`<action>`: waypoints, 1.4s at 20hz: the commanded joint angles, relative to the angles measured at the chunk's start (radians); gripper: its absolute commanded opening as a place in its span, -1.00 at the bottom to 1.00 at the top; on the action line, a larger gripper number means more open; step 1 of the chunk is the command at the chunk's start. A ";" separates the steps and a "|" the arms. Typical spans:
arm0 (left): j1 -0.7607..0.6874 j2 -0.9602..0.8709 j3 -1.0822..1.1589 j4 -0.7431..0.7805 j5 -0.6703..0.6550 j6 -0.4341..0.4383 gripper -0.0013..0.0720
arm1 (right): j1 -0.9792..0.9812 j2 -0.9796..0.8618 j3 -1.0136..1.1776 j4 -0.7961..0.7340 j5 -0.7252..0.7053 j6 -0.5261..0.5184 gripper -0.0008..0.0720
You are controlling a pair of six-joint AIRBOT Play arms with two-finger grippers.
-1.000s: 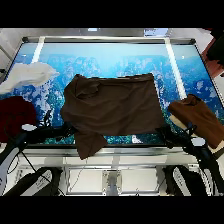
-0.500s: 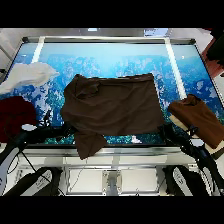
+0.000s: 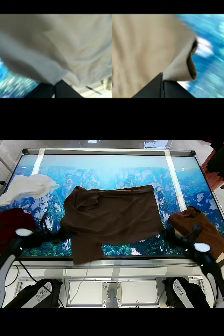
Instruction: Fold the shirts.
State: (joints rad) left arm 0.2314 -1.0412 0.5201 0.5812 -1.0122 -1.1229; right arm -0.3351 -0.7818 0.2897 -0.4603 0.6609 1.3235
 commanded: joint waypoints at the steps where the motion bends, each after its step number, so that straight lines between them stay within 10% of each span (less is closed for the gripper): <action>1: 0.000 0.056 0.249 -0.004 -0.092 0.024 -0.94 | 0.000 0.059 0.240 -0.029 0.153 -0.196 -0.92; 10: 0.000 0.391 1.017 0.156 -0.088 -0.013 -0.94 | 0.000 0.383 0.970 -0.568 0.291 0.003 -0.92; 14: 0.000 0.459 1.230 0.519 0.007 -0.214 -0.94 | 0.000 0.407 1.205 -0.796 0.342 0.039 -0.92; 21: -0.001 0.250 1.213 0.458 -0.344 -0.246 -0.94 | 0.000 0.165 1.250 -0.559 0.464 -0.047 -0.92; 28: -0.002 -0.188 0.964 0.428 -0.278 -0.193 -0.94 | 0.046 -0.315 1.080 -0.355 0.471 -0.171 -0.92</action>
State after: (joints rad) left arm 0.2302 -1.0672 1.5646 1.0191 -1.3212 -1.3357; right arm -0.3149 -0.9222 1.4322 -0.8825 1.1431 1.2098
